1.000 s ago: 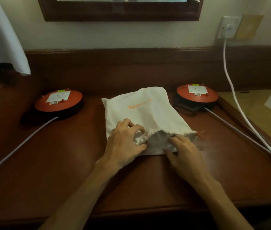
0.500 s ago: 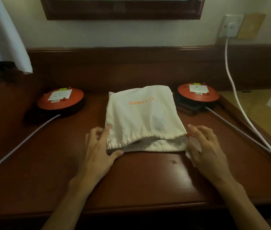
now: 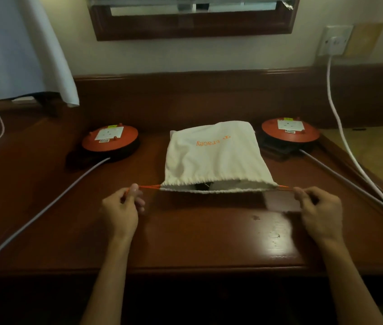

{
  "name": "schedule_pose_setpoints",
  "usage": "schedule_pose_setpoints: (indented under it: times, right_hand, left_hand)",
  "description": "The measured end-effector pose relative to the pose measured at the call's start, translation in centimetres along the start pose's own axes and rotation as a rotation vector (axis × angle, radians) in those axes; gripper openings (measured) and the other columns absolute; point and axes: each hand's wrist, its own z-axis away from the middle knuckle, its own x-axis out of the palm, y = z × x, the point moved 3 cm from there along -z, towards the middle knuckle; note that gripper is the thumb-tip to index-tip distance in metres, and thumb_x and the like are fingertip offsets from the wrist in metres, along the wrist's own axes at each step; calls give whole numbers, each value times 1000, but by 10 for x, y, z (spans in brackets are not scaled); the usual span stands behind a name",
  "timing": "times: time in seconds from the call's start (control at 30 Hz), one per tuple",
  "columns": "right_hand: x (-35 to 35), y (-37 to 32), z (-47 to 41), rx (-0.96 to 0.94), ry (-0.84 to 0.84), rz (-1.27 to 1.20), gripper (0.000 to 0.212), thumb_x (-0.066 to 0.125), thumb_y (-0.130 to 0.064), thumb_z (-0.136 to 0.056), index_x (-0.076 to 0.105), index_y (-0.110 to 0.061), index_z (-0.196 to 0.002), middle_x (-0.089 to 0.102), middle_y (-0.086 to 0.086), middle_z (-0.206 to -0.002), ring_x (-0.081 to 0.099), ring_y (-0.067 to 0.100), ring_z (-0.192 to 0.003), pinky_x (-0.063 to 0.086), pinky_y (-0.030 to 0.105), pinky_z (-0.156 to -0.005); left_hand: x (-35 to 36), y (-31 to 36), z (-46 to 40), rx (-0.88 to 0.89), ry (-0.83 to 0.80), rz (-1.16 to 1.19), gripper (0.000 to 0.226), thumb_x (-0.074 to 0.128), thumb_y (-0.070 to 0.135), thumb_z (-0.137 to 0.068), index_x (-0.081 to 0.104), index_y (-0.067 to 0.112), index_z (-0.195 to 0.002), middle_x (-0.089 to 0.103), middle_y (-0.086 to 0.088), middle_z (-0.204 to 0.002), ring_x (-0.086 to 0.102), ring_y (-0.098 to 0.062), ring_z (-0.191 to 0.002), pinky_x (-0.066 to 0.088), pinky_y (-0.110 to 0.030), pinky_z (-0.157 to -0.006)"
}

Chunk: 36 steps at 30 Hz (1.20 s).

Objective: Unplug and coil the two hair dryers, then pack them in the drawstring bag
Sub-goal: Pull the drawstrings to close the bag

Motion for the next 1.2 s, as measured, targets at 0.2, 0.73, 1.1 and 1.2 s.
schedule_pose_setpoints:
  times: [0.2,0.73,1.1,1.2]
  right_hand:
    - [-14,12,3,209,372,-17,26,58,-26,-97,65,-1,-95,65,22,-94,63,39,-92,49,44,-82]
    - [52,-39,8,-189,-231,86,9,64,-18,-97,68,-12,-93,64,-3,-70,61,17,-64,52,34,-62]
    - [28,-23,6,123,178,-57,19,54,-17,-103,59,-7,-88,60,7,-84,55,24,-82,41,35,-72]
    - [23,-26,9,113,277,-42,19,52,-20,-104,58,-6,-93,58,11,-90,51,24,-85,32,29,-71]
  left_hand:
    - [-14,-6,3,-127,177,25,27,57,26,-104,70,9,-87,72,-5,-83,71,-25,-81,57,-40,-70]
    - [55,28,20,459,-327,-422,20,63,43,-99,70,30,-85,52,14,-58,52,-9,-65,41,-41,-91]
    - [31,16,15,178,-36,-127,31,61,28,-102,63,15,-73,62,-2,-60,61,-22,-57,51,-41,-57]
    - [25,11,12,51,-5,-113,32,60,27,-102,64,12,-74,64,-4,-63,62,-22,-61,50,-35,-57]
